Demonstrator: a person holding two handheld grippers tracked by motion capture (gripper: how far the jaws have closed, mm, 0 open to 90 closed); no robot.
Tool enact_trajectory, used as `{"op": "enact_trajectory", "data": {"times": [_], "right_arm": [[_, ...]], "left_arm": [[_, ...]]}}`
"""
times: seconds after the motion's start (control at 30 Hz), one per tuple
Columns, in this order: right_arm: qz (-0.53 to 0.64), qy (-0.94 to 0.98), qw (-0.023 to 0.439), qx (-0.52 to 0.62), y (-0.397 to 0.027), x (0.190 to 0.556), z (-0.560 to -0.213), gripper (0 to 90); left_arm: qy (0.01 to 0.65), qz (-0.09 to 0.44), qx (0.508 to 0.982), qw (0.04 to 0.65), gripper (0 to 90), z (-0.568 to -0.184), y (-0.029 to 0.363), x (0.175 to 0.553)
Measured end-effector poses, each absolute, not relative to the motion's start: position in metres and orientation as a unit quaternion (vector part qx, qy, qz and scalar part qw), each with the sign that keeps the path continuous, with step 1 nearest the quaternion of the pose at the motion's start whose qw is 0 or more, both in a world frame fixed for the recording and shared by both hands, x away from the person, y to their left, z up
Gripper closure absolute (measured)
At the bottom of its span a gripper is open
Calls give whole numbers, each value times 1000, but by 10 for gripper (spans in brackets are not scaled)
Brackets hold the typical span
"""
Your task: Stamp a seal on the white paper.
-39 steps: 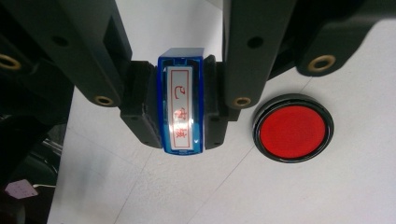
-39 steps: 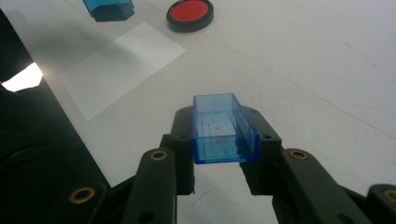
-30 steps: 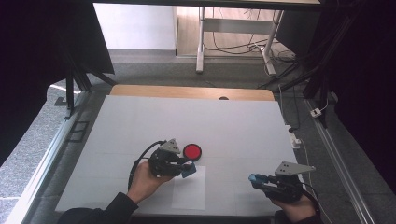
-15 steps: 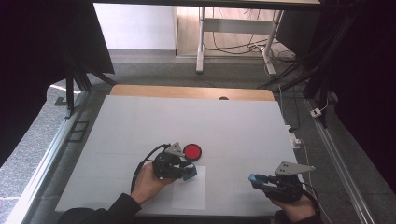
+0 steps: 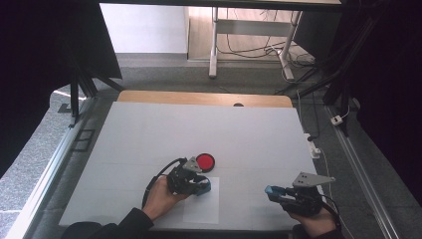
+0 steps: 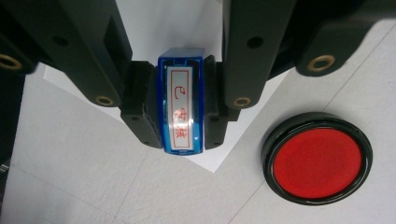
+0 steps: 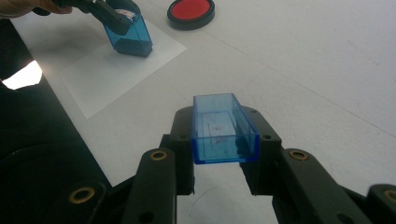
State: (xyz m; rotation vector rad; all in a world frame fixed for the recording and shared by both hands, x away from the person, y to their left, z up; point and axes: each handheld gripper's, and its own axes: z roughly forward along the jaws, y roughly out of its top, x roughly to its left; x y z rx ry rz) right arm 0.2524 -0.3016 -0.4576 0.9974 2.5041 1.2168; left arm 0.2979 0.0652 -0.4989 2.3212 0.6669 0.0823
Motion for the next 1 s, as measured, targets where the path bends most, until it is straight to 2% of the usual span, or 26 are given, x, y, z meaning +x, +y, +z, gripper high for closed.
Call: {"op": "enact_trajectory", "data": {"times": [0.6,1.0], "right_arm": [[408,845,91,333,-301,253,-458,684],[406,846,91,332,-301,253,-458,684]], "left_arm": [[250,57,904,341,707,-499,60,290],[277,12,888,367,707,-504,69,300]]}}
